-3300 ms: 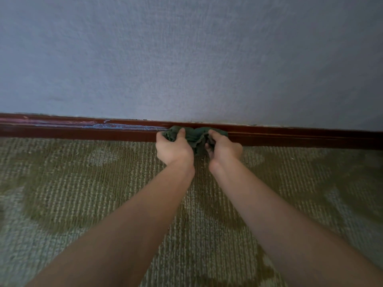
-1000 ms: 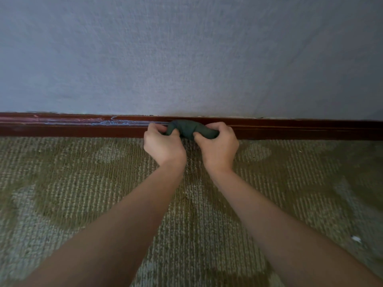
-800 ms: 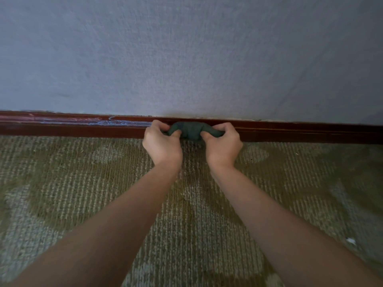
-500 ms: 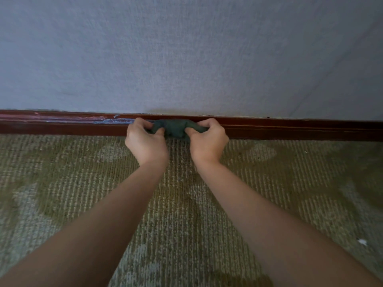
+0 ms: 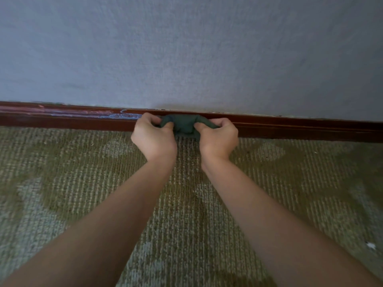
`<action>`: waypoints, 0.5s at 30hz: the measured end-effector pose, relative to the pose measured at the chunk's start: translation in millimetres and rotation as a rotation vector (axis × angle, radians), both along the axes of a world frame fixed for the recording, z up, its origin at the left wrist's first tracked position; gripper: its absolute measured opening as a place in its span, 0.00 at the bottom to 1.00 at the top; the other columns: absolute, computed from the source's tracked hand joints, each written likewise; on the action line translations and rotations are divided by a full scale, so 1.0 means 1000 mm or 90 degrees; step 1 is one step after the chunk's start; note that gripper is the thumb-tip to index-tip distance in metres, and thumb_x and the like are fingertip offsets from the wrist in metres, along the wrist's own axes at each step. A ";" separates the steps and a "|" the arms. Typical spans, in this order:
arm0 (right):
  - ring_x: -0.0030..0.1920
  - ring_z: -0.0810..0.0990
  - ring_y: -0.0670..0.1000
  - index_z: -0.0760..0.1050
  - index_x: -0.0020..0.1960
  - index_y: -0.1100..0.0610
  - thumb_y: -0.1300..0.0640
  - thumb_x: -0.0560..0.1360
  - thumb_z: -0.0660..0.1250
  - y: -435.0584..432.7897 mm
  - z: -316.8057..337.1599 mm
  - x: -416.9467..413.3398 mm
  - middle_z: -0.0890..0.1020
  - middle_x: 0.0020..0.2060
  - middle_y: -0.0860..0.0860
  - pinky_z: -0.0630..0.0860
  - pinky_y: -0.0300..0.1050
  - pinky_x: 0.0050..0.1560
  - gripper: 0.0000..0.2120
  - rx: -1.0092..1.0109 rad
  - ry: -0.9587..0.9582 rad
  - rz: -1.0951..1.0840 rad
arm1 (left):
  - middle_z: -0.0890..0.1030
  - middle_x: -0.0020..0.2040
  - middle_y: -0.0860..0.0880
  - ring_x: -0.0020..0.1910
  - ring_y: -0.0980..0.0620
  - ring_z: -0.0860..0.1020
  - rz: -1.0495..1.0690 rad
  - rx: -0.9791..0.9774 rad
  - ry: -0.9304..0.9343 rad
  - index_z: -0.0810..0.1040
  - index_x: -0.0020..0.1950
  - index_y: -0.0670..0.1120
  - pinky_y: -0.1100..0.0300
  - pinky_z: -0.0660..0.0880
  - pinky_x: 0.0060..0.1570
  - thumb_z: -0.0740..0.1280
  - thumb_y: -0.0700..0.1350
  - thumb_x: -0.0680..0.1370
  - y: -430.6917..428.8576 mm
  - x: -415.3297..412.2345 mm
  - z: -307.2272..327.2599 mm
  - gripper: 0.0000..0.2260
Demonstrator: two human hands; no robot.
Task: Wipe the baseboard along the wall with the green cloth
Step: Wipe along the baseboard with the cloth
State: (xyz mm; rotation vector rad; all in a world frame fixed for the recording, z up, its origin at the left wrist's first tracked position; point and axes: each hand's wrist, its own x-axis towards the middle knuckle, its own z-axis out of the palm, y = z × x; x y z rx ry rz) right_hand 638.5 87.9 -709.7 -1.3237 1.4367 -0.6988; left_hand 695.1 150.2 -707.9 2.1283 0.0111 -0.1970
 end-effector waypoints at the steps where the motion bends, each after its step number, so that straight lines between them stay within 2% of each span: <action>1: 0.34 0.77 0.48 0.70 0.31 0.51 0.64 0.65 0.75 -0.003 0.001 -0.004 0.77 0.32 0.49 0.74 0.39 0.34 0.16 0.003 0.004 0.004 | 0.71 0.31 0.54 0.29 0.58 0.69 -0.016 0.006 -0.014 0.72 0.37 0.45 0.66 0.65 0.31 0.73 0.39 0.71 -0.003 -0.003 0.001 0.10; 4: 0.34 0.77 0.47 0.72 0.31 0.53 0.64 0.64 0.76 -0.015 0.001 -0.019 0.77 0.31 0.48 0.76 0.43 0.38 0.14 -0.002 0.010 -0.008 | 0.74 0.32 0.51 0.33 0.53 0.72 -0.084 0.000 -0.034 0.71 0.35 0.45 0.64 0.66 0.34 0.73 0.39 0.70 -0.011 -0.013 -0.001 0.11; 7: 0.33 0.76 0.46 0.73 0.32 0.54 0.65 0.65 0.75 -0.018 0.003 -0.024 0.78 0.31 0.48 0.75 0.40 0.36 0.12 0.003 -0.004 -0.029 | 0.72 0.31 0.53 0.31 0.54 0.70 -0.090 -0.023 -0.011 0.69 0.31 0.48 0.64 0.64 0.32 0.73 0.39 0.70 -0.014 -0.015 0.000 0.15; 11: 0.31 0.76 0.45 0.71 0.31 0.55 0.66 0.66 0.74 -0.007 0.005 -0.009 0.78 0.31 0.50 0.72 0.36 0.30 0.14 0.032 -0.029 -0.040 | 0.73 0.31 0.55 0.30 0.57 0.72 -0.037 -0.036 0.031 0.69 0.31 0.51 0.58 0.75 0.38 0.74 0.40 0.69 -0.005 -0.002 0.002 0.16; 15: 0.31 0.76 0.45 0.72 0.31 0.55 0.67 0.66 0.74 -0.002 0.006 0.001 0.79 0.32 0.51 0.71 0.33 0.26 0.14 0.088 -0.061 -0.038 | 0.73 0.31 0.54 0.30 0.56 0.72 0.027 -0.039 0.038 0.70 0.31 0.50 0.58 0.76 0.36 0.74 0.38 0.70 -0.002 0.002 0.002 0.15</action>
